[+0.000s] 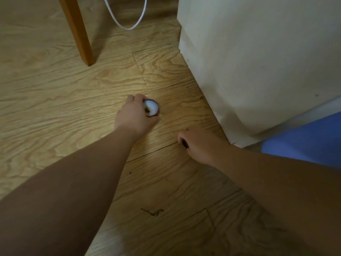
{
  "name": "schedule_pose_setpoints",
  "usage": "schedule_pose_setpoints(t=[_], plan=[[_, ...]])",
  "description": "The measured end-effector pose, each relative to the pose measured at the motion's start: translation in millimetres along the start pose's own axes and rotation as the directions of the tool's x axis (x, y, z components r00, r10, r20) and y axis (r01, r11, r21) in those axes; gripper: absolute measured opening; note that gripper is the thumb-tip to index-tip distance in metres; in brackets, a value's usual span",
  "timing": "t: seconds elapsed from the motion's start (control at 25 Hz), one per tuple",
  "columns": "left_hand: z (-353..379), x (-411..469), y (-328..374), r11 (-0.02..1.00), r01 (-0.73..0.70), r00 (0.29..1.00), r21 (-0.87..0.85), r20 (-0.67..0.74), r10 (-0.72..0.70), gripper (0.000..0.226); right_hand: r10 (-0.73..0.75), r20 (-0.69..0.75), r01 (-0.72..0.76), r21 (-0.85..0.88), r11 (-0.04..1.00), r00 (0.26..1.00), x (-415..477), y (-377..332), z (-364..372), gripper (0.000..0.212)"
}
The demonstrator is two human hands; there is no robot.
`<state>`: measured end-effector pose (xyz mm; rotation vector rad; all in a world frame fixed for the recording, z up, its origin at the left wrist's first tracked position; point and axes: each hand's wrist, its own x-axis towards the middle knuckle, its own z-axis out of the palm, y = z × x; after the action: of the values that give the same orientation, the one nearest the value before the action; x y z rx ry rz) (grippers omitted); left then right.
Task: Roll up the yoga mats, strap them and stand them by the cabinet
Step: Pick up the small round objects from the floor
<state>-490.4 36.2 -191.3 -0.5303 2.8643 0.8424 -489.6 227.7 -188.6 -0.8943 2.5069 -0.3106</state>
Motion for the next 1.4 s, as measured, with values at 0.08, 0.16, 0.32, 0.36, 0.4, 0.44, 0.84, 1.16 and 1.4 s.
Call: schedule_pose_setpoints(t=[0.08,0.16,0.32,0.36,0.4,0.44,0.84,1.16,1.4], plan=[[-12,-20,4,0.991,0.004,1.000,-0.135,-0.017,-0.006,0.060,0.140,0.021,-0.141,0.208,0.968,0.990,-8,-7,-4,0.020],[-37,-50,15,0.970,-0.006,1.000,-0.244,-0.017,0.002,0.056,0.334,0.083,-0.326,0.527,0.785,0.939,-22,-25,-20,0.023],[-119,-116,58,0.911,-0.051,0.998,-0.409,-0.048,0.035,0.050,0.343,0.331,-0.314,0.944,-0.106,0.879,-66,-86,-112,0.004],[-146,-131,73,0.898,-0.075,0.997,-0.434,-0.064,0.053,0.049,0.335,0.309,-0.256,0.947,-0.191,0.890,-79,-102,-142,0.004],[-174,-144,87,0.883,-0.106,0.994,-0.457,-0.082,0.078,0.047,0.340,0.280,-0.198,0.947,-0.254,0.898,-93,-118,-171,0.005],[-209,-158,107,0.871,-0.134,0.990,-0.473,-0.101,0.098,0.046,0.354,0.247,-0.148,0.947,-0.285,0.902,-110,-135,-207,0.009],[-472,-354,268,0.840,-0.436,0.892,-0.322,-0.274,0.358,0.051,0.395,-0.164,0.201,0.978,-0.055,0.904,-330,-313,-456,0.018],[-534,-504,324,0.818,-0.493,0.865,-0.294,-0.260,0.428,0.049,0.251,-0.438,0.338,0.871,0.356,0.863,-486,-386,-490,0.023],[-543,-561,342,0.808,-0.538,0.828,-0.241,-0.332,0.452,0.064,0.175,-0.534,0.376,0.757,0.534,0.827,-539,-400,-493,0.025]])
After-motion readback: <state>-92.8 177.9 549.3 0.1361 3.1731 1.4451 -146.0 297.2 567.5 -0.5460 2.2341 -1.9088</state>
